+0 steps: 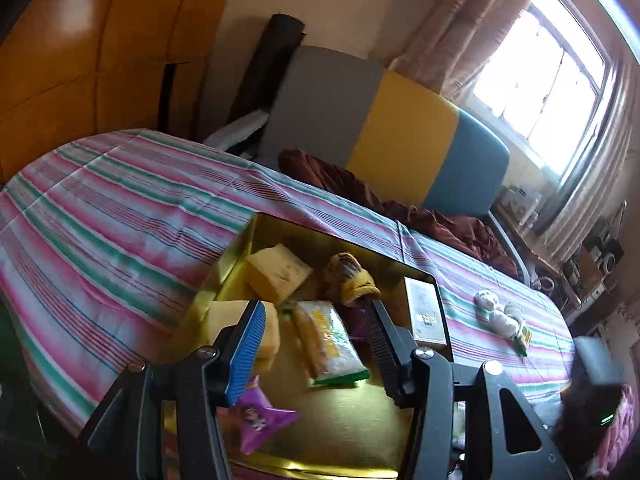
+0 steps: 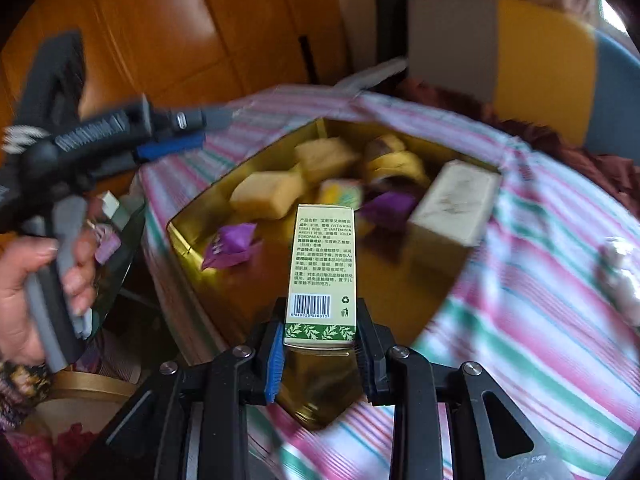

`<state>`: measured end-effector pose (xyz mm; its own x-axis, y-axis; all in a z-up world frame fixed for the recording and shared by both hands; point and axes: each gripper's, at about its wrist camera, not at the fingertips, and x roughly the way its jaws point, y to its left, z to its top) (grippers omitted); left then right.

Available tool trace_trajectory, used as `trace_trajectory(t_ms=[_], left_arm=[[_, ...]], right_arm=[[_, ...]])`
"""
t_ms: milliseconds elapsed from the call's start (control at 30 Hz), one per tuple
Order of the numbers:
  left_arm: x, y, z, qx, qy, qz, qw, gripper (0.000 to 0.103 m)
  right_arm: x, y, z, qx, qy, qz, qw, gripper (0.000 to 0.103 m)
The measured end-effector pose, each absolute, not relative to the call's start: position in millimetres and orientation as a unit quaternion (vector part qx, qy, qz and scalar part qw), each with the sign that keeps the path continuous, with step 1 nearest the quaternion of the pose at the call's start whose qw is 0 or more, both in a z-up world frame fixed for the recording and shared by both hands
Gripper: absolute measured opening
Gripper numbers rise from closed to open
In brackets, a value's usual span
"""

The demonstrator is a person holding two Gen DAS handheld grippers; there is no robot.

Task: Organize objects
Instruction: 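Carry the green box into the gold tray and open the right gripper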

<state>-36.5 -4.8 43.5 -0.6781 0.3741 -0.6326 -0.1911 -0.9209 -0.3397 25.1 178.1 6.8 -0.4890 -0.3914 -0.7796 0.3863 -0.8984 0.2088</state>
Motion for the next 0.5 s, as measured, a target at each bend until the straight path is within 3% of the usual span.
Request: trace_trajectory(t_ms=[300, 500], left_arm=[[-31.4, -32.7, 41.7, -0.363, -0.147, 0.91, 0.132, 0.053], [-29.4, -36.6, 45.0, -0.356, -0.152, 0.913, 0.128, 0.053]], right_arm=[[-14.8, 118.4, -22.7, 0.509, 0.007, -0.832, 0.223, 0.031], [-26.1, 113.2, -19.0, 0.518, -0.079, -0.812, 0.258, 0.042]])
